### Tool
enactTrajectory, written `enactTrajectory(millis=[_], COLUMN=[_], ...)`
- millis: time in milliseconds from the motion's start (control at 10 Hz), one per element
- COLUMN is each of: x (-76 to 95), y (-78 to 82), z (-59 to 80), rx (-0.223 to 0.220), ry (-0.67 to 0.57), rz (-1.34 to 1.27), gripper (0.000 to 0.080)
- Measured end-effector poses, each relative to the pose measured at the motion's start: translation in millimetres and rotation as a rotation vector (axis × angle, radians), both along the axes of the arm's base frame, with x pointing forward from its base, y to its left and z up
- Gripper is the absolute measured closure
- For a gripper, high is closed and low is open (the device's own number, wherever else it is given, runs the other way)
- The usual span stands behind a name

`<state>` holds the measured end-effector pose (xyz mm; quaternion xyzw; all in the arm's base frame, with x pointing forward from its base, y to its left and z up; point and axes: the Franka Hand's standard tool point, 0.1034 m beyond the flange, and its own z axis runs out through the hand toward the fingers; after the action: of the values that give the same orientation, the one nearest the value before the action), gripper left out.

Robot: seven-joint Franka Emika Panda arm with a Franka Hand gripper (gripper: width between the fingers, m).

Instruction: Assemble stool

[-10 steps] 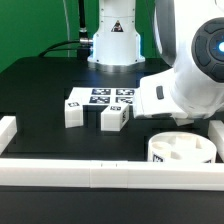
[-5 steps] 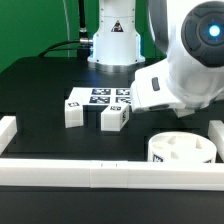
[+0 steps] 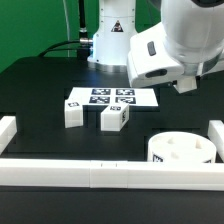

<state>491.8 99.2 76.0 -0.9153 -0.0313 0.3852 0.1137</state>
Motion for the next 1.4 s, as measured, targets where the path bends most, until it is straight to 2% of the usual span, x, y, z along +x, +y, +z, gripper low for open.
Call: enactTrajectory(millis=[200, 600, 700, 800, 900, 1000, 1200, 1400], x=[5.9, 24.8, 30.5, 31.3, 30.8, 38.1, 39.9, 54.3], y=[-3.4, -13.9, -16.1, -17.5, -18.8, -20.5, -24.4, -28.2], z=[3.9, 45.8, 51.5, 47.5, 46.9, 47.0, 45.8, 54.0], rx=[-0.022, -0.047, -0.057, -0.068, -0.075, -0.083, -0.102, -0.109], ry=[-0.148, -0.370, -0.450, -0.522, -0.561, -0.641, -0.792, -0.909], rz=[-0.026, -0.059, -0.071, -0.082, -0.087, -0.099, -0.118, -0.177], gripper=[0.0472, 0.0472, 0.0472, 0.0472, 0.0472, 0.0472, 0.0472, 0.0472])
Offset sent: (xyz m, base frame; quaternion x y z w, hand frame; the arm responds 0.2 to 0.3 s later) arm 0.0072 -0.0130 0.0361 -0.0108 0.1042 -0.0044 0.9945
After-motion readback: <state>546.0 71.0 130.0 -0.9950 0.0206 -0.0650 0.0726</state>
